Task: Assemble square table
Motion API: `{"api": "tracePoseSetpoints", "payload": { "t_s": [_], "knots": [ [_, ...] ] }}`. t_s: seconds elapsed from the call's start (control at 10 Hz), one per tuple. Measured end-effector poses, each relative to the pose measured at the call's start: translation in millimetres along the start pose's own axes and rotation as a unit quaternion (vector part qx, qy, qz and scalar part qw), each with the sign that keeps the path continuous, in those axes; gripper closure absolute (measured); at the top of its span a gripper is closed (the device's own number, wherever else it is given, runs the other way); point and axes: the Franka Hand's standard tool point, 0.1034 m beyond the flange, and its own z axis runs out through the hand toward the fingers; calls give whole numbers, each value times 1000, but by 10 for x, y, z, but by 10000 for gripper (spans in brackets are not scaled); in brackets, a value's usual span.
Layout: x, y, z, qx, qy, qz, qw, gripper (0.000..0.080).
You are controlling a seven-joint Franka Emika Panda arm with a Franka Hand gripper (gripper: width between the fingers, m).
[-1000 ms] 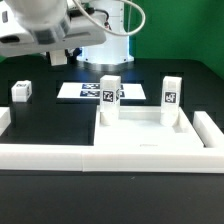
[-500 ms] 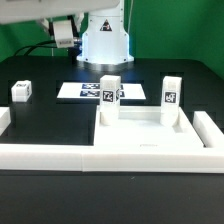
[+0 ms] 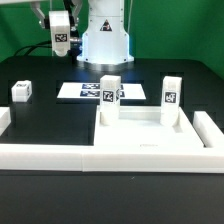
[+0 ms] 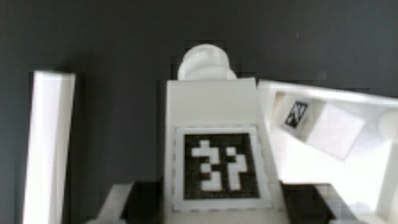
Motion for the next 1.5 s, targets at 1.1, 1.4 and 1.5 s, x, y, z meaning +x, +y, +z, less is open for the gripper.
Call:
{"api": "tracePoseSetpoints", "payload": {
  "t_s": [1.1,1.4,1.5],
  "knots": [
    [1003,-1382,-276,-3,259,97,961,508],
    [1231,-1733,187,-9,288,78,955,508],
    [1264,-1762,286,-19,294,70,953,508]
  ]
}}
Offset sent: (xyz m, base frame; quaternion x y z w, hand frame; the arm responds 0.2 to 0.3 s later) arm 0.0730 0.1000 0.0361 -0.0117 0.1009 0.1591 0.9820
